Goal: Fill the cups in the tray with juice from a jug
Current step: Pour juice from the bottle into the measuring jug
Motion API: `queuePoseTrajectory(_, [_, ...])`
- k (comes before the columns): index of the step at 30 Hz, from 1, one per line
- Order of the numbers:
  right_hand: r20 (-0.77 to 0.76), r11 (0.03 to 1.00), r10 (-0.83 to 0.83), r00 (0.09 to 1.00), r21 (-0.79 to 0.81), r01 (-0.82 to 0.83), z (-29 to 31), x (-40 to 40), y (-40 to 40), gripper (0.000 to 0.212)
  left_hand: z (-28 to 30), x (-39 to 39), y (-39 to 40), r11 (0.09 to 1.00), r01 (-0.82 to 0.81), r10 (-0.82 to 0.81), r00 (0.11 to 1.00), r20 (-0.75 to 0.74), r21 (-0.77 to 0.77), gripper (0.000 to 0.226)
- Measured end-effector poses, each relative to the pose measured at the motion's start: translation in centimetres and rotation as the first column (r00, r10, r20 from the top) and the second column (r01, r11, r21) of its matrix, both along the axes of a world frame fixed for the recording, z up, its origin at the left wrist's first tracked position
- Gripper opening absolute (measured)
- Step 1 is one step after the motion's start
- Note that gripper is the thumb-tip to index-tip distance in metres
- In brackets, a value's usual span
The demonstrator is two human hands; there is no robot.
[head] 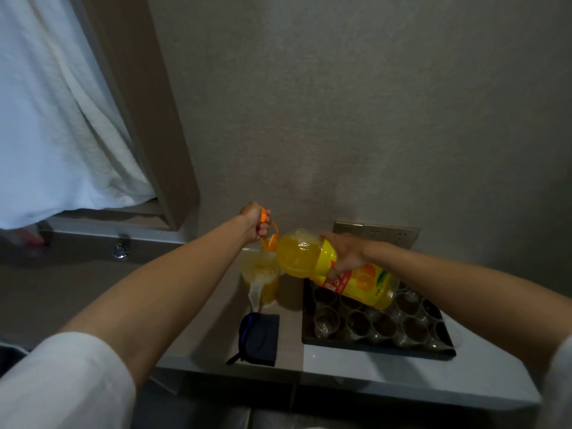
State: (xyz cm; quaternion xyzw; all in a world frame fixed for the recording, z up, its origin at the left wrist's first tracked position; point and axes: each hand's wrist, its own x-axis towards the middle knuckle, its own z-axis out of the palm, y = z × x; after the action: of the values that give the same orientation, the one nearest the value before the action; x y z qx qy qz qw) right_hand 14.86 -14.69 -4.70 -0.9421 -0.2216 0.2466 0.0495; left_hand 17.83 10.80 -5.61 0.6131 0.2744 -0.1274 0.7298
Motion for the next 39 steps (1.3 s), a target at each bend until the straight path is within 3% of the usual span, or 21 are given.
queuePoseTrajectory(10, [0.074,0.983,-0.053,0.996,0.182,0.039,0.3,0.0,1.2,0.115,4.6,0.8,1.4,0.999,-0.037,0.039,0.997,0.066,-0.039,0.037])
queuePoseTrajectory(14, [0.129,0.956,-0.124,0.984,0.282,0.083,0.2,0.6,1.5,0.132,7.4,1.1,1.4,0.998,-0.030,0.036,0.993,0.115,-0.055,0.038])
queuePoseTrajectory(20, [0.207,0.861,-0.209,0.956,0.502,0.080,0.7,0.7,1.9,0.122,12.4,1.3,0.7,0.997,0.016,0.002,0.973,0.229,-0.077,0.045])
queuePoseTrajectory(30, [0.251,0.684,-0.418,0.873,0.720,0.120,1.5,1.0,3.4,0.125,19.1,1.9,-3.5,0.987,-0.006,-0.063,0.902,0.427,0.158,0.048])
queuePoseTrajectory(39, [0.138,0.648,-0.552,0.822,0.691,0.319,-0.3,2.7,5.7,0.147,17.9,2.4,-5.9,0.964,0.023,-0.158,0.849,0.503,0.265,0.042])
